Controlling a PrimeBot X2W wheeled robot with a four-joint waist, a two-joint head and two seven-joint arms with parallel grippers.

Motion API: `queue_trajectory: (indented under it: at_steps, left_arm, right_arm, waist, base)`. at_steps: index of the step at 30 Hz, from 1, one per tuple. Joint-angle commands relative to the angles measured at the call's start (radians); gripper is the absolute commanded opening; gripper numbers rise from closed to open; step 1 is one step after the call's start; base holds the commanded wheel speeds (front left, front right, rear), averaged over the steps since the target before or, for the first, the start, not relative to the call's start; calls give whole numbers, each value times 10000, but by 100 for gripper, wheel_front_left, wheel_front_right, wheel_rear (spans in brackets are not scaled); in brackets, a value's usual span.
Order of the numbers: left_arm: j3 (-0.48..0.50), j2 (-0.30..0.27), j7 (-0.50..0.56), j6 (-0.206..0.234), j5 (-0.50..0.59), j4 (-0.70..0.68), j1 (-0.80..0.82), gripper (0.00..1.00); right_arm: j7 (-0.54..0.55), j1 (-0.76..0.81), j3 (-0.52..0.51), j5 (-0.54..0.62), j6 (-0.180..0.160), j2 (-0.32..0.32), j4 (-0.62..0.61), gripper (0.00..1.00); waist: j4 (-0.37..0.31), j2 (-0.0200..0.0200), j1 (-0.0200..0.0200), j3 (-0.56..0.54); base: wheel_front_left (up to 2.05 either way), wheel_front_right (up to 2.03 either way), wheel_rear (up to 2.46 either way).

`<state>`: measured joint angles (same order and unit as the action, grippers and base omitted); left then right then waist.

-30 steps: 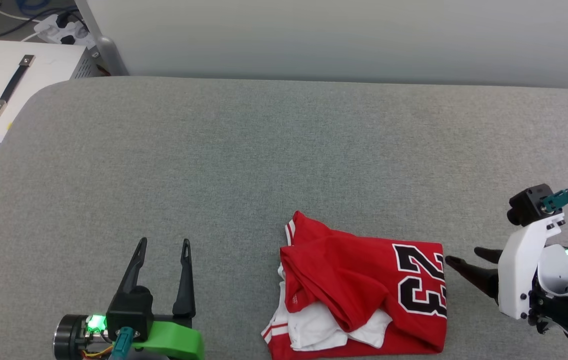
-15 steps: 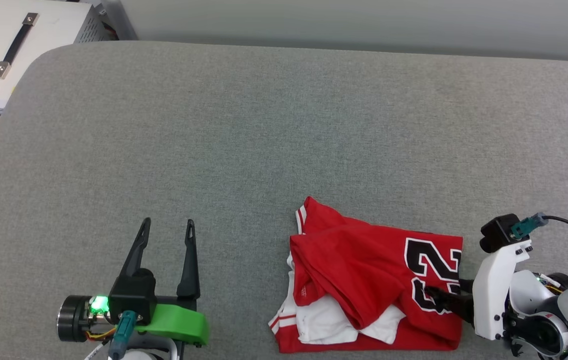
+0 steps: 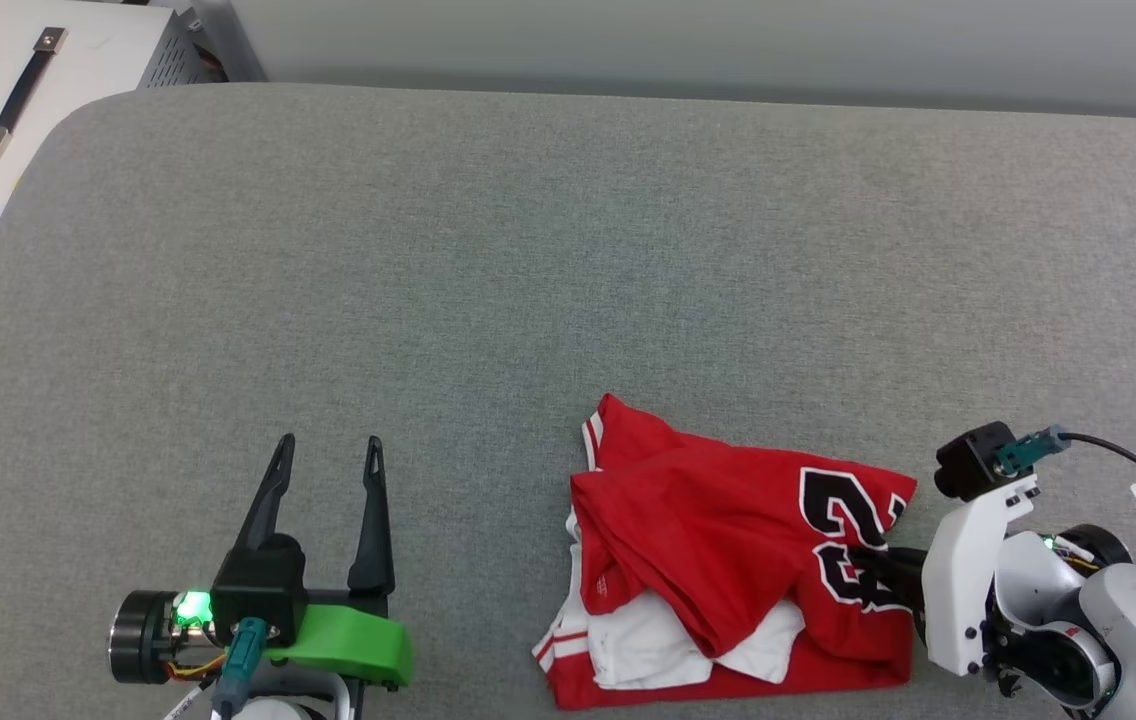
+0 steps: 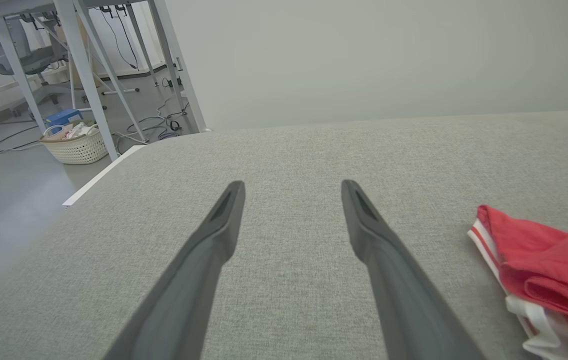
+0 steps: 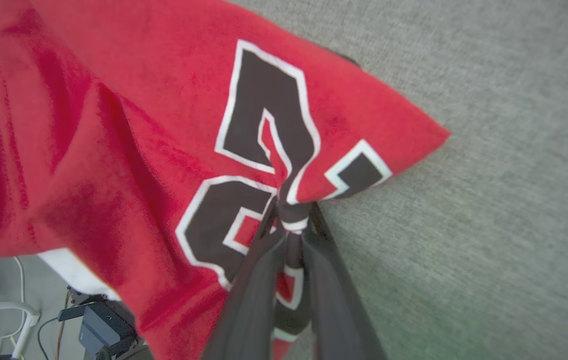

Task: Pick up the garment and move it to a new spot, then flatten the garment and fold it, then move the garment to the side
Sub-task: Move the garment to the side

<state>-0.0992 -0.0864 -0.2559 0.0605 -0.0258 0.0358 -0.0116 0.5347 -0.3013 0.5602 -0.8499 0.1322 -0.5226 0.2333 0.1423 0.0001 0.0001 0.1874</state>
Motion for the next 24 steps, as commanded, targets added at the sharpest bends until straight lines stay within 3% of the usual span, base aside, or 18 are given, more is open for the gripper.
queue_trajectory:
  at_steps: [1,12,24]
  left_arm:
    - [25,75,-59,39,48,21,62,100]
    - [203,61,-59,75,44,-76,-99,100]
    - [293,24,-59,80,102,-197,-19,100]
  right_arm:
    - [-239,-268,45,189,-15,-118,50,0]
    - [-1237,-1549,-313,1168,-15,-1061,-301,0]
    - [-1292,-2221,-879,1455,-15,-1802,-718,0]
  waist:
    - [-134,-1,-1,-92]
    - [-1193,-1,-1,-222]
    - [-2520,-1,-1,2]
  base:
    - [0,0,0]
    - [0,0,0]
    - [0,0,0]
